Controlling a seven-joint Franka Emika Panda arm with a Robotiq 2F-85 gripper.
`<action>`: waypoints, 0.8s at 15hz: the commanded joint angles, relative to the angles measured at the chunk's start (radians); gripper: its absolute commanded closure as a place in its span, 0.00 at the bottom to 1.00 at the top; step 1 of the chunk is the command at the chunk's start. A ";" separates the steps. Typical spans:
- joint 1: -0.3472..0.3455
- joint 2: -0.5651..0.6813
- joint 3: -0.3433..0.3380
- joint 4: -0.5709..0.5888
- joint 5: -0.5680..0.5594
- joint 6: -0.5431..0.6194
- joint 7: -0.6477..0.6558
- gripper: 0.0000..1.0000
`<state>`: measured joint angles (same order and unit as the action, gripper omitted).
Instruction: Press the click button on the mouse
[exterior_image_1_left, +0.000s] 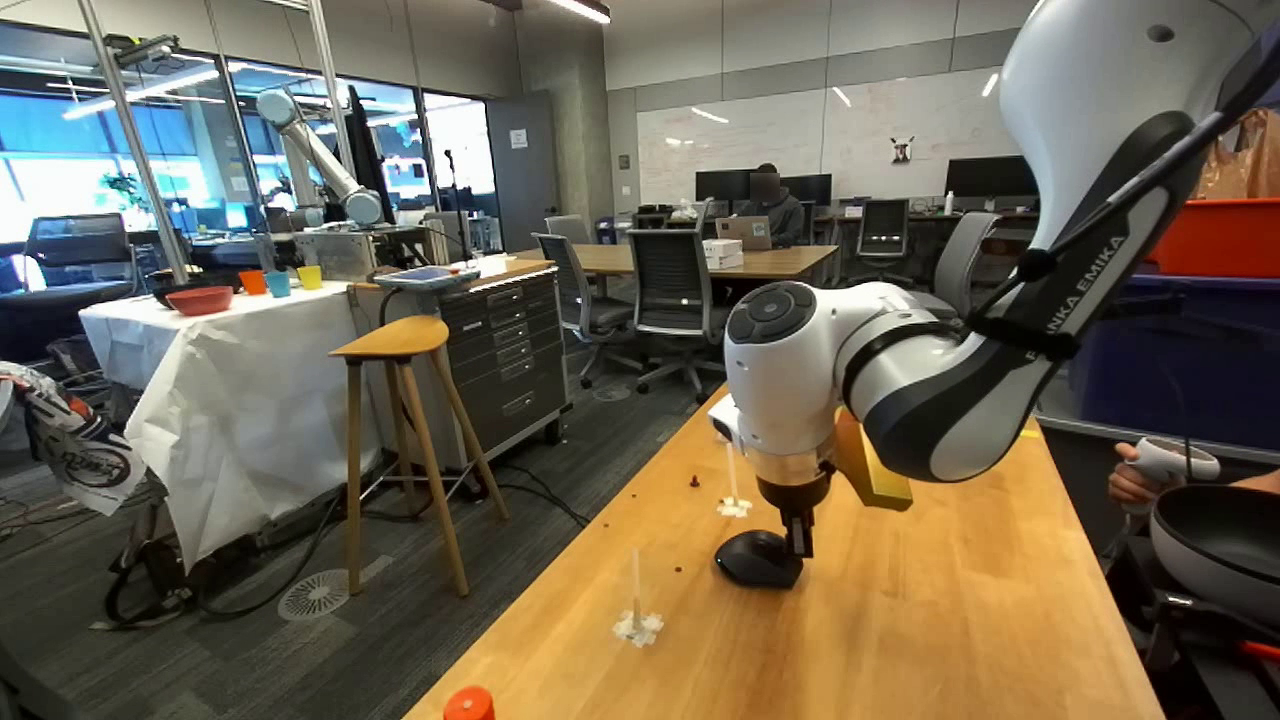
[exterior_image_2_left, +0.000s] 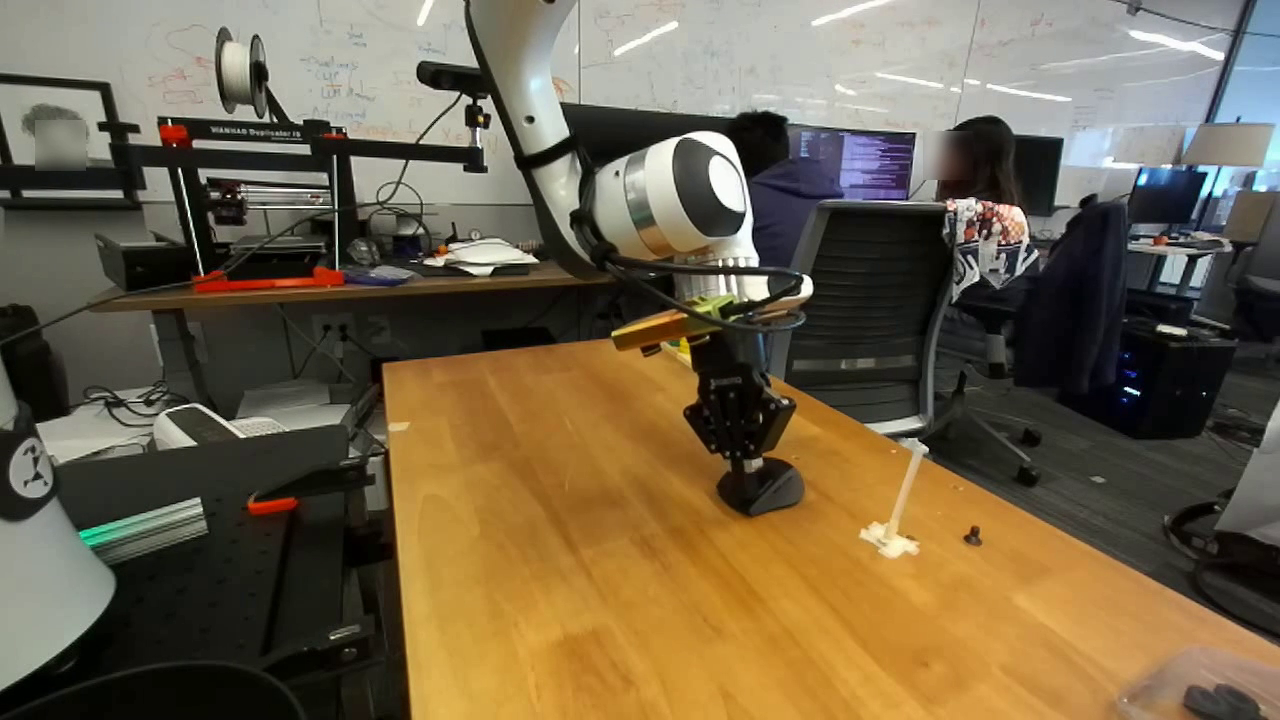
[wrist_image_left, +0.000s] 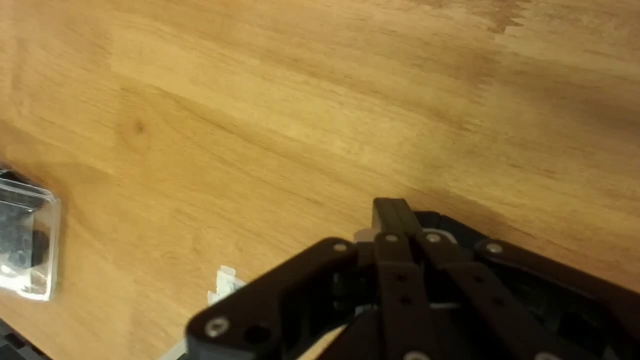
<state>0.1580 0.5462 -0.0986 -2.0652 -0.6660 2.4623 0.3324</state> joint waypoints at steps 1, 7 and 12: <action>0.022 0.022 -0.024 0.027 -0.022 0.007 0.023 1.00; 0.025 0.028 -0.031 0.029 -0.027 0.017 0.029 1.00; 0.030 0.035 -0.036 0.032 -0.028 0.022 0.034 1.00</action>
<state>0.1667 0.5603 -0.1114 -2.0561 -0.6660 2.4652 0.3351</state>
